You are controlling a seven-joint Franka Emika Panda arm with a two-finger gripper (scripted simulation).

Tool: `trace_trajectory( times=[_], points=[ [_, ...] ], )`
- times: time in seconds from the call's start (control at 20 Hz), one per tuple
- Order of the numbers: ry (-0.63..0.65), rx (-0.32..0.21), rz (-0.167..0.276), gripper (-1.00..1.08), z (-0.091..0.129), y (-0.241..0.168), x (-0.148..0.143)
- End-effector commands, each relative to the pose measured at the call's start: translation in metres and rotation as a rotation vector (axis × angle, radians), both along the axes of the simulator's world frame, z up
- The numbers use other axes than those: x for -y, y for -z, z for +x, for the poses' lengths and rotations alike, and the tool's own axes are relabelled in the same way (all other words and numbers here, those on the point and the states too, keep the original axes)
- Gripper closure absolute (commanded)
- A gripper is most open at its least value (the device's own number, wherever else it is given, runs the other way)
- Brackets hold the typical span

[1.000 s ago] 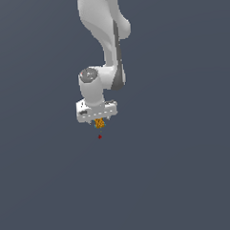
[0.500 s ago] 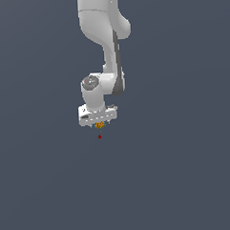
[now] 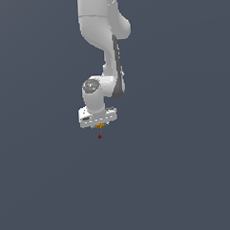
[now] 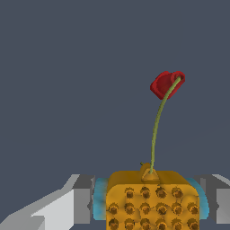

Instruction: Pick up the object and move it to a goal position.

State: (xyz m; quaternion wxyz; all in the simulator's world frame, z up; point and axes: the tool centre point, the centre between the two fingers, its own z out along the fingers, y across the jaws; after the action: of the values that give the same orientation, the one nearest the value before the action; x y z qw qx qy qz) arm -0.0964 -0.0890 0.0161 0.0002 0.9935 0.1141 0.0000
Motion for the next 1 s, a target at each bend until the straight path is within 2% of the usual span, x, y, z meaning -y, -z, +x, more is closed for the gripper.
trace_trajectory(
  times=[0.0,0.5,0.95],
  points=[
    [-0.001,0.0,0.0,1.08,0.0,0.001,-0.001],
    [0.0,0.0,0.0,1.08,0.003,-0.002,0.005],
    [-0.001,0.0,0.0,1.08,0.026,-0.02,0.049]
  ],
)
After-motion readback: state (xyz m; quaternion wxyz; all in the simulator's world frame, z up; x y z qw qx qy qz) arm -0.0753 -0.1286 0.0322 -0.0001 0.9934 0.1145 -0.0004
